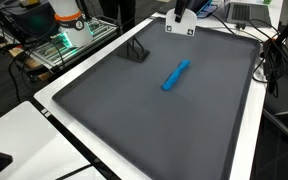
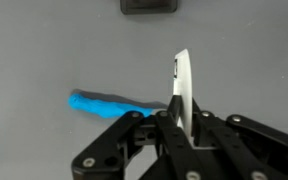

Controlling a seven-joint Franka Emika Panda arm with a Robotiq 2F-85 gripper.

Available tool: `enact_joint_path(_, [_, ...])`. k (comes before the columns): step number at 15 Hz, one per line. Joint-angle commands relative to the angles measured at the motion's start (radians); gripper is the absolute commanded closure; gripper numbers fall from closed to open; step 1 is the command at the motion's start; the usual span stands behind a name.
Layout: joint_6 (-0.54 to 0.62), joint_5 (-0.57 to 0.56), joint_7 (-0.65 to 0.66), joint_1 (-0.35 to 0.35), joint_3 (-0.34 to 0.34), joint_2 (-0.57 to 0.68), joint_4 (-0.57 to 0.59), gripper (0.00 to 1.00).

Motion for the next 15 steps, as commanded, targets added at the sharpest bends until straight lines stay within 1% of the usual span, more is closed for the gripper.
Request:
enact_joint_path(1, [-0.013,-0.044,-0.032,0.022,-0.026,0.089,0.067,0.98])
enact_joint_path(8, [0.046,-0.041,-0.057,0.026,-0.043,0.172,0.103,0.98])
enact_joint_path(15, [0.090,-0.043,-0.036,0.040,-0.060,0.242,0.146,0.98])
